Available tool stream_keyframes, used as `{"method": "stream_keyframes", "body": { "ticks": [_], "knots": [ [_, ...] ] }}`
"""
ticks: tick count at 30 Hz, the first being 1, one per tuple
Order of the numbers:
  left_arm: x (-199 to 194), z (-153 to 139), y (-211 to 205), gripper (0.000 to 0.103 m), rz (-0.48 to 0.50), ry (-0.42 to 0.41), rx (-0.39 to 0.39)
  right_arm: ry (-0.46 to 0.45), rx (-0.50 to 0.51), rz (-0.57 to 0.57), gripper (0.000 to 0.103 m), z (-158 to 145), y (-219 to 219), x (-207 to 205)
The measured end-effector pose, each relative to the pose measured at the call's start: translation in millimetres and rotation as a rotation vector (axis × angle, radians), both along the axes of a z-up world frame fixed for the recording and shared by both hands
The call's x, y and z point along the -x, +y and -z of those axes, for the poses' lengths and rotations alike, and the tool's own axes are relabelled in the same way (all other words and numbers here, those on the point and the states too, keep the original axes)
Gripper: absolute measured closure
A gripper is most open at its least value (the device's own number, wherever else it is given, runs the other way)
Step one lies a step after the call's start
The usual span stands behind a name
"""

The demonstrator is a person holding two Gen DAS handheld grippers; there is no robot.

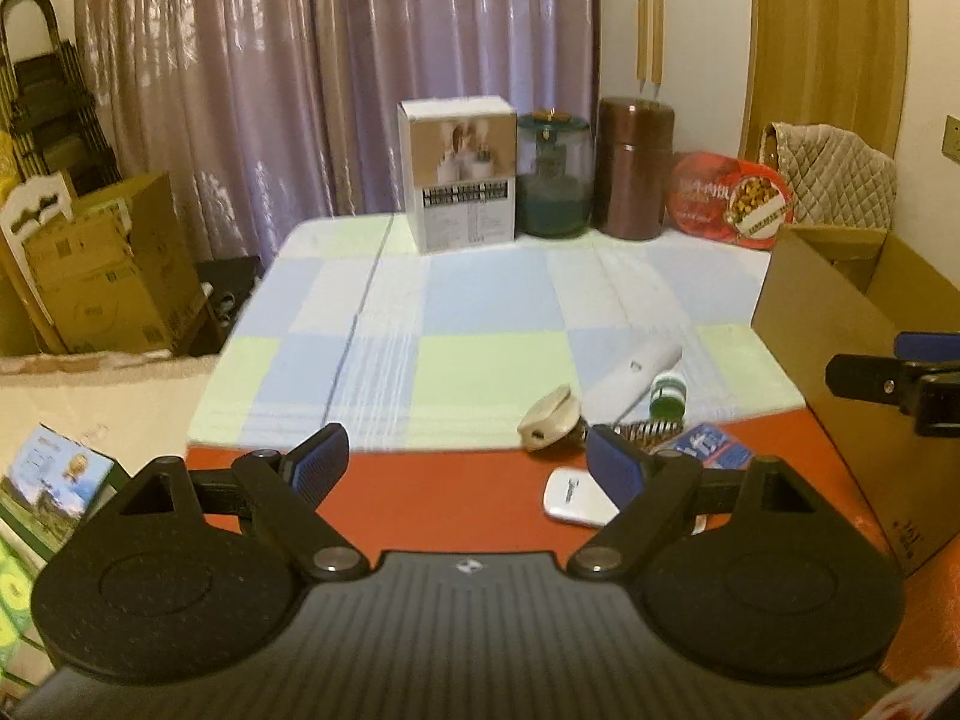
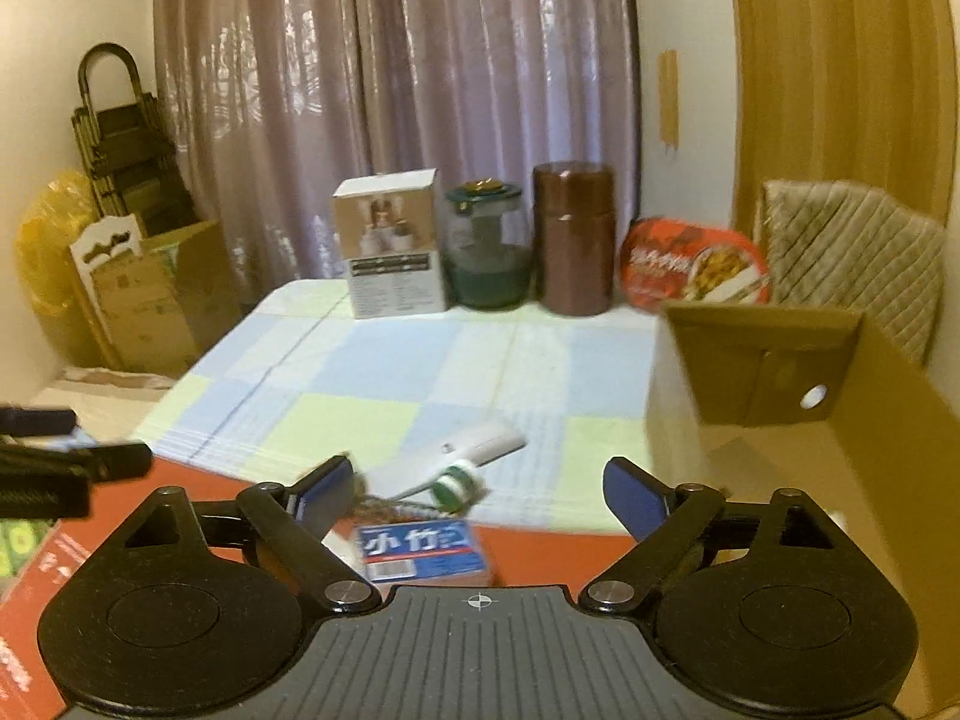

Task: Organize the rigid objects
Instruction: 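Withdraw both grippers from the box back over the orange mat, then grasp the blue floss-pick box with the right gripper while the left gripper grasps the white remote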

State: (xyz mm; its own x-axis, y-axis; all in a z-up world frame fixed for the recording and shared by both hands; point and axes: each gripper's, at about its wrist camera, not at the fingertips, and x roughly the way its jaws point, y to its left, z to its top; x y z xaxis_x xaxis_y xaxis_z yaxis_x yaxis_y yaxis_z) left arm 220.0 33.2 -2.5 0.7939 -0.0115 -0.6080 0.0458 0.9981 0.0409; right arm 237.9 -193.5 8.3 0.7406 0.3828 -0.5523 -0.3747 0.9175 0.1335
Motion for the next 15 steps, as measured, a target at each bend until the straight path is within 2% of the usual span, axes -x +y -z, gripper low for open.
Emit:
{"method": "stream_keyframes", "body": {
  "ticks": [6, 10, 15],
  "knots": [
    [-10.7, 31.2, 9.6, 0.020, 0.076, 0.034, 0.045, 0.067, 0.004, -0.113, 0.010, 21.4, 14.3, -9.3],
    [-25.7, 46.1, 15.2, 0.020, 0.095, 0.074, 0.116, 0.113, 0.013, -0.159, 0.008, 41.2, 25.8, -21.9],
    [-44.7, 56.8, 18.5, 0.018, 0.093, 0.114, 0.113, 0.195, 0.040, -0.171, 0.008, 72.2, 32.5, -47.1]
  ]
}}
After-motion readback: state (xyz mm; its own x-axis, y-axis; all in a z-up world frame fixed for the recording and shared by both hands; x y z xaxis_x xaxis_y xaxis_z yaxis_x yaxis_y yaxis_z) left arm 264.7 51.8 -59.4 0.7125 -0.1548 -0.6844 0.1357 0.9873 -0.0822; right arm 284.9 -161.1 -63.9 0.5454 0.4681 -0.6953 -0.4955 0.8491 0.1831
